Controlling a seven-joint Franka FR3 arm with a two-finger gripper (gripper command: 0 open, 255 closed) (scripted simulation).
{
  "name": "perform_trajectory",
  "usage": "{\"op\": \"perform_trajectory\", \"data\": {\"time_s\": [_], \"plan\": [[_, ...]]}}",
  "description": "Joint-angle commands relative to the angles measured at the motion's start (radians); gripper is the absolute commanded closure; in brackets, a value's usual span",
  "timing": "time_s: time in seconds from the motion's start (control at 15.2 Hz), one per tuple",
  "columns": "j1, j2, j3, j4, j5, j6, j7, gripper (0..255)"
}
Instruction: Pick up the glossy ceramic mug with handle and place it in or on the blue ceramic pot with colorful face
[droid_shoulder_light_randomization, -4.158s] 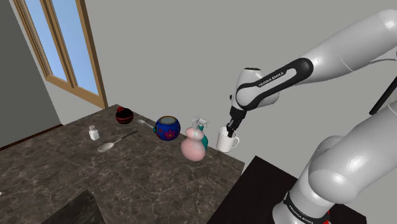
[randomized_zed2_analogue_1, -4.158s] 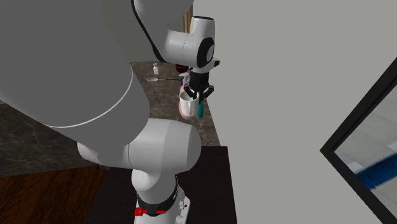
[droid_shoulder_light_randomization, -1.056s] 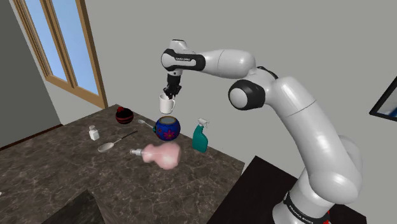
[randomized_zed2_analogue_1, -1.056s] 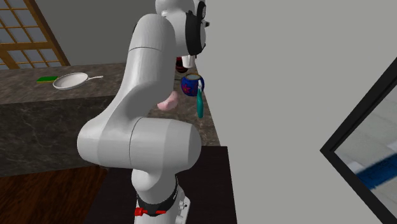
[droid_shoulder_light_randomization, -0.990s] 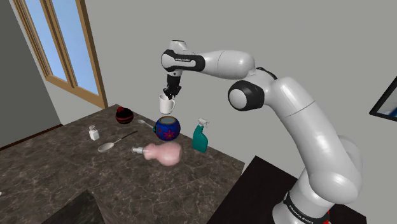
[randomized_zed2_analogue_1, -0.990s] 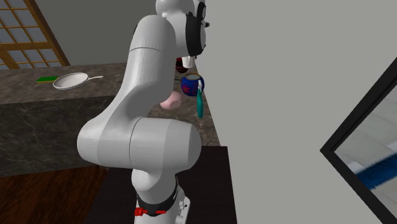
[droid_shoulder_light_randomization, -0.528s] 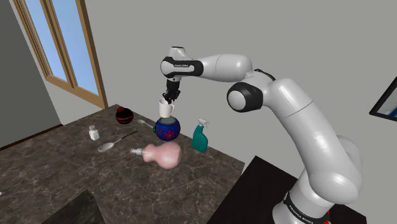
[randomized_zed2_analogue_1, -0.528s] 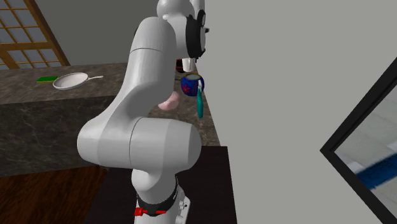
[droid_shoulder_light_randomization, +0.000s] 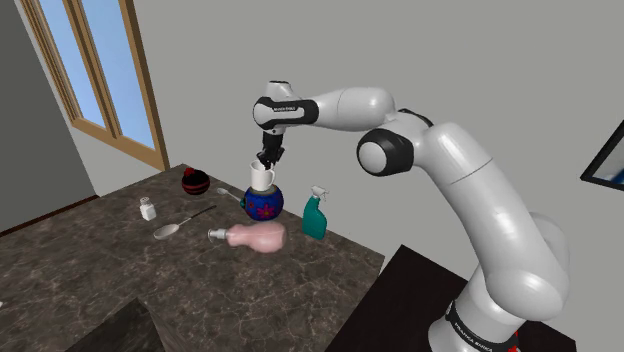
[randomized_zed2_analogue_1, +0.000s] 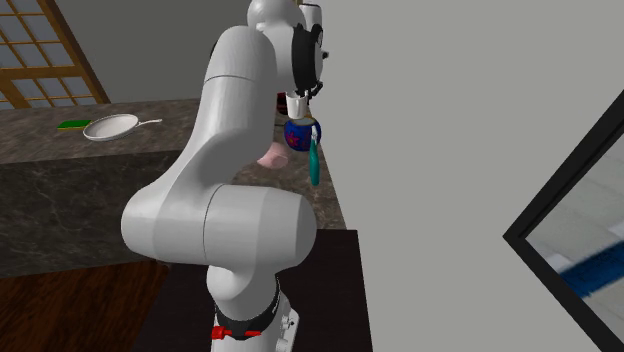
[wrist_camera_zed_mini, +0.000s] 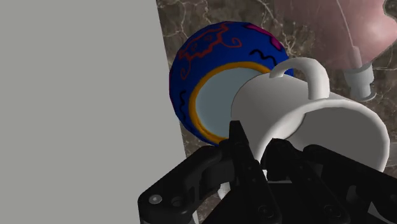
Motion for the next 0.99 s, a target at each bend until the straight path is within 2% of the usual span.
{"op": "perform_trajectory", "data": {"time_s": [0.0,0.07,0.2,0.4,0.66,0.92], "plan": [[-0.021,0.04,-0.01,0.025,0.0,-0.015,0.007,255],[-0.018,0.026,-0.01,0.012,-0.001,-0.016,0.009,0],[-0.009,-0.005,-0.011,-0.045,-0.001,0.01,0.011,0],[-0.022,0.04,-0.009,0.025,-0.001,-0.015,0.008,0],[-0.03,0.009,-0.011,0.096,-0.007,-0.118,0.014,0],[-0.027,0.009,-0.016,0.097,-0.003,-0.118,0.012,0]]}}
